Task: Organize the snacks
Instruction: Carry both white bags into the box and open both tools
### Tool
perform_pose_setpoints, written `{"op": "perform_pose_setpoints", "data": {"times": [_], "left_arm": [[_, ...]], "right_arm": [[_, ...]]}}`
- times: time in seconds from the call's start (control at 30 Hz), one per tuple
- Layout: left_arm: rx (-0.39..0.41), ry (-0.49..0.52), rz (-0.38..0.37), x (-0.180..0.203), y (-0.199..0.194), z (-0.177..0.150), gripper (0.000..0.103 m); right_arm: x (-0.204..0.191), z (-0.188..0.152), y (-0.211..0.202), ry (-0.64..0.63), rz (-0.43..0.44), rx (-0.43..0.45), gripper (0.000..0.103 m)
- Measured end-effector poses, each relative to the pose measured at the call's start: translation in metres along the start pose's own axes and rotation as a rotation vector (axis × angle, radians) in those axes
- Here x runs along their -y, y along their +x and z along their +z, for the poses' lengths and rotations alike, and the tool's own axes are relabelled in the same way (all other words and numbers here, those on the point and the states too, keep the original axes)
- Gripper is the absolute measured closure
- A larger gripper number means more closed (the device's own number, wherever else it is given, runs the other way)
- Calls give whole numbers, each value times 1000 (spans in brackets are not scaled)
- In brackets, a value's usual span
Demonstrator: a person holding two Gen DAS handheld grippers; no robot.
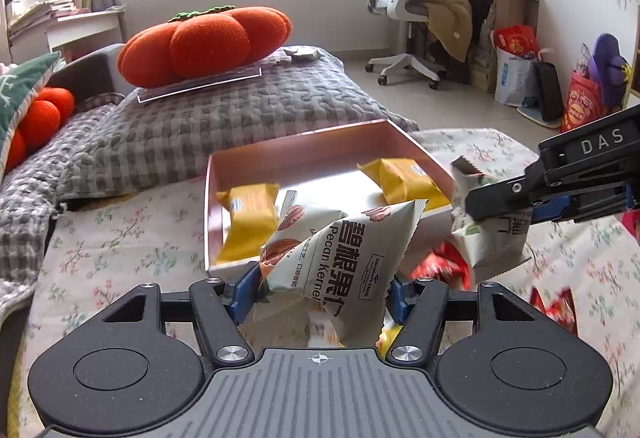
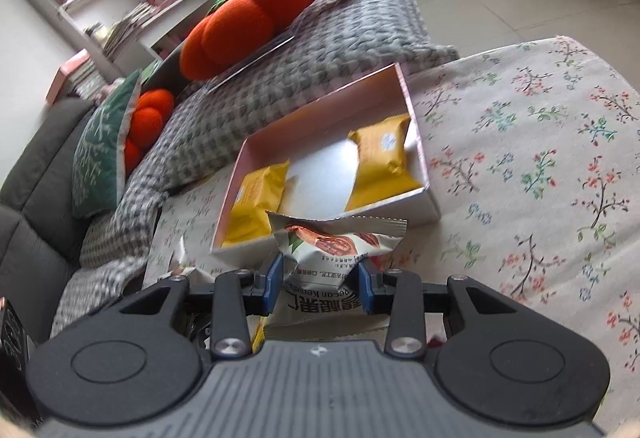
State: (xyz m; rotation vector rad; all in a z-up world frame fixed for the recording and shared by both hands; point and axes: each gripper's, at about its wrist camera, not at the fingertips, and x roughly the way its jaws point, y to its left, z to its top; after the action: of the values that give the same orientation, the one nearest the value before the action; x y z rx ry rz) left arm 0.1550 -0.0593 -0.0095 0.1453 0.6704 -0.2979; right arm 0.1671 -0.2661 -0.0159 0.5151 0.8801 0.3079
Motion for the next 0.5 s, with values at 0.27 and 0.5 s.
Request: {"op": "perform_pose_setpoints", "data": {"times": [0.27, 0.5], "left_arm": [[22, -47, -2, -7, 37, 31, 41], [20, -34, 16, -10, 66, 36, 41]], "right_arm": [[22, 25, 9, 118, -8, 80, 68], [15, 37, 30, 95, -11, 98, 68]]}}
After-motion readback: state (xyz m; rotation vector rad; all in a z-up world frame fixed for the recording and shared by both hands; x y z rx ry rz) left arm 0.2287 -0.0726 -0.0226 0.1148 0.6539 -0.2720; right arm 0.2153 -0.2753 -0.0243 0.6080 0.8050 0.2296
